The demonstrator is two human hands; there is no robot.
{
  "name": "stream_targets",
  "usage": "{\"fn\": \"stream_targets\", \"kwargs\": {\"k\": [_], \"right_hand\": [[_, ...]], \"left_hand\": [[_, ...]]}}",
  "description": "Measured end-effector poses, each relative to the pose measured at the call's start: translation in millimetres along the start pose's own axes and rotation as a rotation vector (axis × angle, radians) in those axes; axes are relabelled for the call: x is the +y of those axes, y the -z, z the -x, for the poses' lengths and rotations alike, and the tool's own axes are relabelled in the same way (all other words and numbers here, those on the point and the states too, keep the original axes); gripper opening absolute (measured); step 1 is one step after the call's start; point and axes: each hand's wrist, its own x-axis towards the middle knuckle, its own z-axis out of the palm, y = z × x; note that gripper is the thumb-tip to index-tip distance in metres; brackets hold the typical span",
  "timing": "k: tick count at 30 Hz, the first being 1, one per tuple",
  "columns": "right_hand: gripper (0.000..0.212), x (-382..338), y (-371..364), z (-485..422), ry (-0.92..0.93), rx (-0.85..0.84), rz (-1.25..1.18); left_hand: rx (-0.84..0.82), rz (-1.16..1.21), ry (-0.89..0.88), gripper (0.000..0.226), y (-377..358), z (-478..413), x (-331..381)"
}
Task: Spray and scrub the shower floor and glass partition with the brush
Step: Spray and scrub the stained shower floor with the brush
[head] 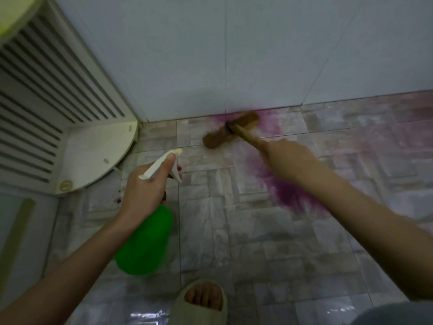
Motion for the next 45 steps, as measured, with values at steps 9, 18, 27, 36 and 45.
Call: {"fn": "stream_targets", "kwargs": {"k": [9, 18, 27, 36, 45], "right_hand": [[0.073, -44.9, -6.1, 6.7, 0.138, -0.023, 0.026], [0.055, -81.7, 3.6, -6.7, 0.321, -0.068, 0.092], [0.054, -145.4, -1.5, -15.7, 0.496, -0.069, 0.101], [0.065, -190.1, -13.6, -16.1, 0.447, -0.004, 0.149], [0.075, -212.3, -46.9, 7.5, 0.374, 0.032, 0.039]], "left_hand": [[0.098, 0.038, 0.03, 0.046, 30.5, 13.8, -12.5], [0.18, 0.074, 0.126, 0.049, 69.2, 41.2, -40.7], [0.39, 0.154, 0.263, 0.031, 114.1, 81.4, -75.2], [0.429, 0.188, 0.32, 0.038, 121.9, 97.4, -74.7], [0.423, 0.096, 0.341, 0.053, 115.0, 94.0, -78.9]]}}
